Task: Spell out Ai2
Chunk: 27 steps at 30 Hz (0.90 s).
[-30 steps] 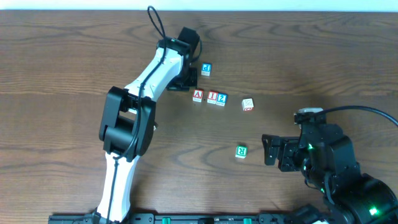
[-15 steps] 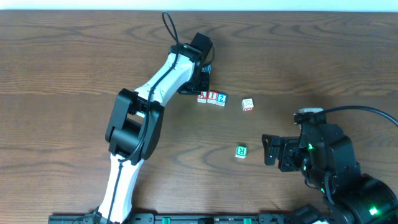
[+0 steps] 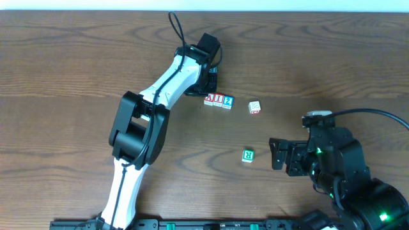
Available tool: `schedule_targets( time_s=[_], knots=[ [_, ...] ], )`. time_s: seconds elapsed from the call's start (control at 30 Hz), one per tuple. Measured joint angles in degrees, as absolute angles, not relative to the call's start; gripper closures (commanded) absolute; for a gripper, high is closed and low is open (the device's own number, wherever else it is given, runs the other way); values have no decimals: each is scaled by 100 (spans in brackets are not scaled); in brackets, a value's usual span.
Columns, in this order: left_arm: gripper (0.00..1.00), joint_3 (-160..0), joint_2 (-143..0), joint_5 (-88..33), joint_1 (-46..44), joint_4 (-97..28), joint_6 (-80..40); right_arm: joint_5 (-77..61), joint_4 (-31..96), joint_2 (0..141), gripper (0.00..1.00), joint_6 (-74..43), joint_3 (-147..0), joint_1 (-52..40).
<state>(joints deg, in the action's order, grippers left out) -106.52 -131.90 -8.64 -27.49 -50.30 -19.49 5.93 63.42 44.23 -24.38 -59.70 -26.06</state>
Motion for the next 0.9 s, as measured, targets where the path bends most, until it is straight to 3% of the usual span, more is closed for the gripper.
schedule_targets(
  time_s=[0.47, 0.7, 0.9],
  knots=[
    [94, -10652, -12884, -403, -2390, -5553, -1970, 596, 6342, 4423, 1, -2438, -5970, -2606],
    [94, -10689, -11024, -298, -1970, -6082, -1970, 596, 6344, 4423, 1, -2438, -5968, -2606],
    [94, -10807, -9411, -62, -2344, -6910, -2099, 596, 6342, 4423, 1, -2438, -5966, -2606]
  ],
)
